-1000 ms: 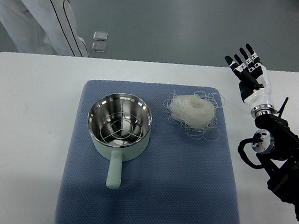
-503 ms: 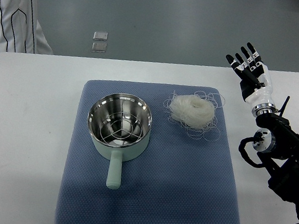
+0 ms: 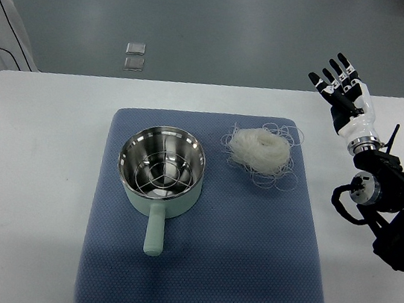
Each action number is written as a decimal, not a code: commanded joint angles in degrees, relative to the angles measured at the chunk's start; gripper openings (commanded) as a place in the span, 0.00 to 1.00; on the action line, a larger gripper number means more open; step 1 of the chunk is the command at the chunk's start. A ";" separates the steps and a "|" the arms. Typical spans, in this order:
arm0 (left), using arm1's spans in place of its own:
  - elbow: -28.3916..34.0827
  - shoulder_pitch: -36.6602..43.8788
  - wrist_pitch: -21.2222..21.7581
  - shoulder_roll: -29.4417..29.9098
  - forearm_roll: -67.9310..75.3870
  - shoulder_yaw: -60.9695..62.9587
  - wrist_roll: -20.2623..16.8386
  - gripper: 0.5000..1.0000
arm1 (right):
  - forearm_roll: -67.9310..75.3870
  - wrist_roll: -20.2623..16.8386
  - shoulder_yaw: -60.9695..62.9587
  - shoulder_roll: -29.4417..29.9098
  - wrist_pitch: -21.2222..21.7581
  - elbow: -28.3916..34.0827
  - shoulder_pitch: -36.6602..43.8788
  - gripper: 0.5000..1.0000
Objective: Put vermicelli into pot with right hand
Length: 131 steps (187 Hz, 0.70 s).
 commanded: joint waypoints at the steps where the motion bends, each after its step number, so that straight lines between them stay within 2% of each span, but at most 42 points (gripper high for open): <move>1: 0.00 0.05 -0.01 0.00 0.00 -0.01 0.03 1.00 | -2.35 0.00 -2.29 -1.76 0.07 0.56 0.78 0.84; 57: 0.00 -0.04 -0.01 0.00 0.00 -0.01 0.03 1.00 | -11.49 0.00 -10.02 -9.76 1.39 4.96 1.75 0.84; 131: 0.00 -0.04 -0.01 0.00 0.00 -0.01 0.03 1.00 | -41.64 0.00 -13.89 -15.65 6.92 11.02 2.18 0.84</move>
